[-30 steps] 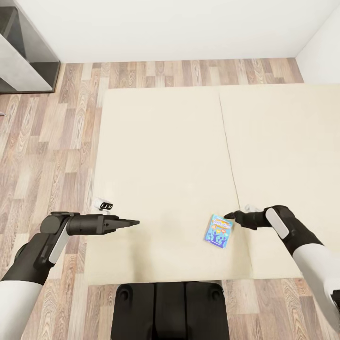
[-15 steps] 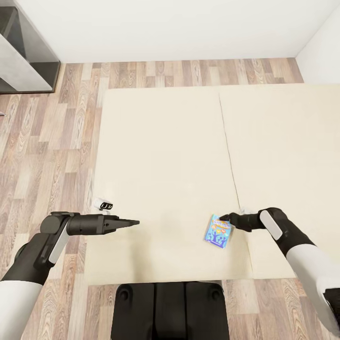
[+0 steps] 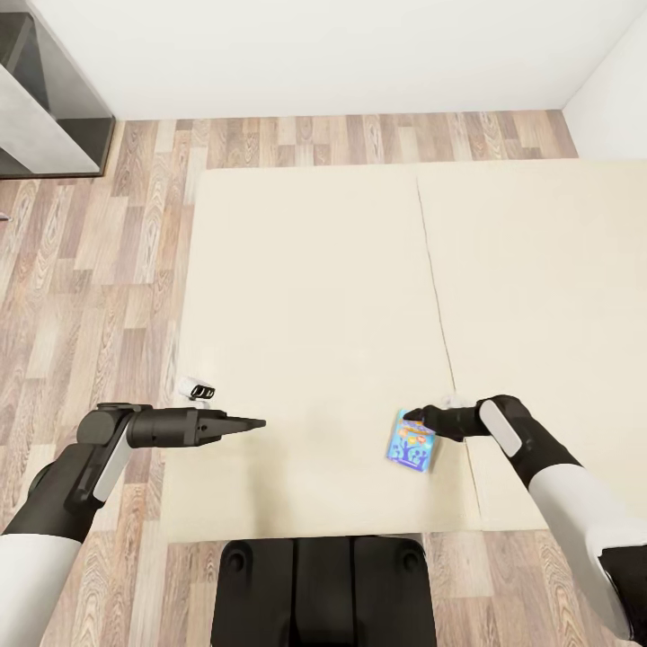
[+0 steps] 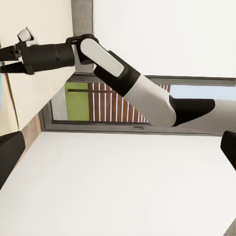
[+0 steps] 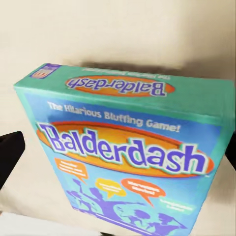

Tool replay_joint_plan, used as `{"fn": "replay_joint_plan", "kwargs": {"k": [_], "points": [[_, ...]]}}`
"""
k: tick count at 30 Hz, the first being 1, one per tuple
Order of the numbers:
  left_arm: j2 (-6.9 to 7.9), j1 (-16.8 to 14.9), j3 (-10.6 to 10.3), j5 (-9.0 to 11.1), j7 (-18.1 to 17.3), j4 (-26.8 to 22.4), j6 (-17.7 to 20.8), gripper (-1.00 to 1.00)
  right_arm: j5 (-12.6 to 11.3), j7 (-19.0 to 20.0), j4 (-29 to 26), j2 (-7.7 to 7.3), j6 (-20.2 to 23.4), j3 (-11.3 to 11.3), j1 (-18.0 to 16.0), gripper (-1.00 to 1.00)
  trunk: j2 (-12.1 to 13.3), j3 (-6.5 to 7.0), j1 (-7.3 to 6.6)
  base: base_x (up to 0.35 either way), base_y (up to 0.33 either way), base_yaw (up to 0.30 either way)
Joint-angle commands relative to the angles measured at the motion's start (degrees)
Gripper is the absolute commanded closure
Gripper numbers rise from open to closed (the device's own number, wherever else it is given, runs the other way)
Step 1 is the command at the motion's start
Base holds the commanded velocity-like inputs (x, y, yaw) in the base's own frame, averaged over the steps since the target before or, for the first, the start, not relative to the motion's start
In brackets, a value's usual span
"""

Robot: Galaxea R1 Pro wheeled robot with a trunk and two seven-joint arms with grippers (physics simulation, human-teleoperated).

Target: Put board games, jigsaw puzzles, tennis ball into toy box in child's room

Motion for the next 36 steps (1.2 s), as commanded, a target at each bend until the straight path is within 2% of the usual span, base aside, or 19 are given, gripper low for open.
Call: {"fn": "replay_joint_plan", "kwargs": {"k": [1,10,14,16,28,36], "points": [[0.05,-0.02,-0.11,0.06,-0.21,0.0,0.61,-1.0,0.53,0.51,-0.02,0.08,0.08,0.19,-0.04,-1.0,-0.09,-0.06,0.03,0.0,0.0,0.0],[0.13,-0.02,-0.11,0.09,-0.21,0.0,0.6,-1.0,0.5,0.52,0.01,2.37,-1.0,0.19,-0.03,-1.0,-0.09,-0.06,0.03,0.0,0.0,0.0],[0.14,-0.02,-0.11,0.09,-0.21,-0.05,0.6,-1.0,0.4,0.54,0.55,3.71,-2.73,0.26,0.0,-1.0,-0.09,-0.06,0.03,0.0,0.0,0.0],[0.14,-0.02,-0.09,0.09,-0.21,-0.01,0.6,-1.0,0.37,0.55,1.63,5.01,-3.26,0.23,-0.03,-1.0,-0.09,-0.06,0.03,0.0,0.0,0.0],[0.15,-0.02,-0.02,0.09,-0.21,-0.01,0.63,-1.0,0.36,0.45,3.15,8.5,-3.38,0.19,-0.15,-1.0,-0.09,-0.06,0.03,0.0,0.0,0.0],[0.19,-0.02,-0.02,0.09,-0.21,0.0,0.61,-1.0,0.36,0.4,3.5,9.08,-2.73,0.25,-0.23,-1.0,-0.09,-0.06,0.03,0.0,0.0,0.0]]}}
